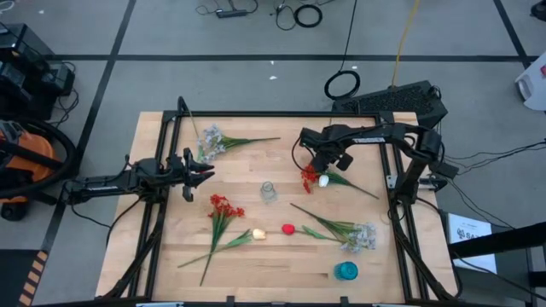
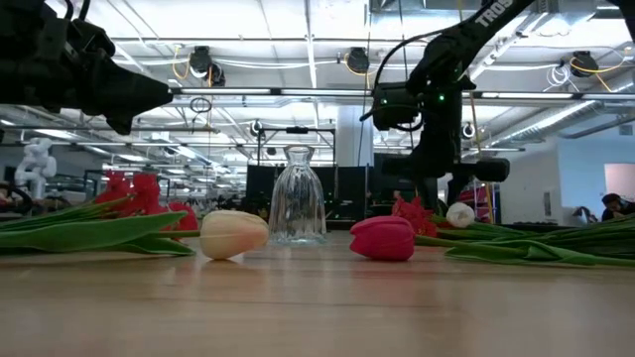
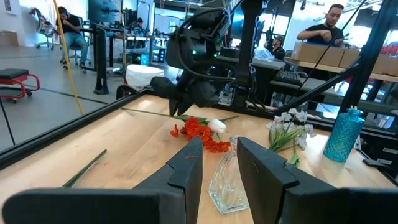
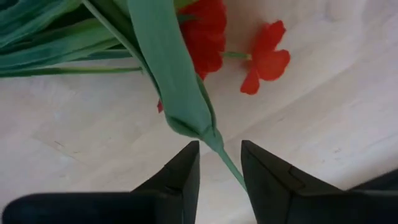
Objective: Sort flowers into vase by color
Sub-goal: Put the white tulip into the transparent vase
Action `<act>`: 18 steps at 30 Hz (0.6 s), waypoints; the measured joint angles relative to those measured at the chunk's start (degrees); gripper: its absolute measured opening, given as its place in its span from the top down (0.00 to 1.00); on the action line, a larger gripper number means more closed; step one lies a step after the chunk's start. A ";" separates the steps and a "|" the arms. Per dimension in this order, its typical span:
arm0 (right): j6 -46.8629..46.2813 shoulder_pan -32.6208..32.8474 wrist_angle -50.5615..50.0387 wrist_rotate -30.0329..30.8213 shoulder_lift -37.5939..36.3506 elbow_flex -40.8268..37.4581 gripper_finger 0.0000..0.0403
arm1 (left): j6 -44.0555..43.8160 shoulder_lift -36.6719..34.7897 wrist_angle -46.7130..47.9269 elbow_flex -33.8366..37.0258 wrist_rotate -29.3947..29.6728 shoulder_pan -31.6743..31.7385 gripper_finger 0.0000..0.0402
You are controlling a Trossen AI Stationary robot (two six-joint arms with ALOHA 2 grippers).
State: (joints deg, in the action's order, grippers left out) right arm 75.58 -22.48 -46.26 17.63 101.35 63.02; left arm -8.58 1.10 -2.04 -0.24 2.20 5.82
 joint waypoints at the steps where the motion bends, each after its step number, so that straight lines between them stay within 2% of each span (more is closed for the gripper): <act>1: 0.14 -0.08 0.12 -0.04 0.19 0.00 0.74 | 0.00 0.00 -0.01 0.01 0.00 0.00 0.74; 8: -1.85 -1.41 0.03 -1.08 1.95 -0.03 0.81 | 0.00 0.00 0.00 0.01 0.00 0.00 0.74; 14: -6.97 -1.83 0.20 -0.05 1.82 -0.07 0.97 | 0.00 0.00 -0.01 0.01 0.00 0.00 0.74; 18: -12.60 -1.83 -0.10 0.31 -0.48 -0.07 0.98 | 0.00 0.00 -0.02 0.01 0.00 0.00 0.74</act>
State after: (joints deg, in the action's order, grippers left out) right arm 62.99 -24.32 -46.36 17.94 100.87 62.96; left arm -8.58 1.10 -2.07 -0.23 2.20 5.82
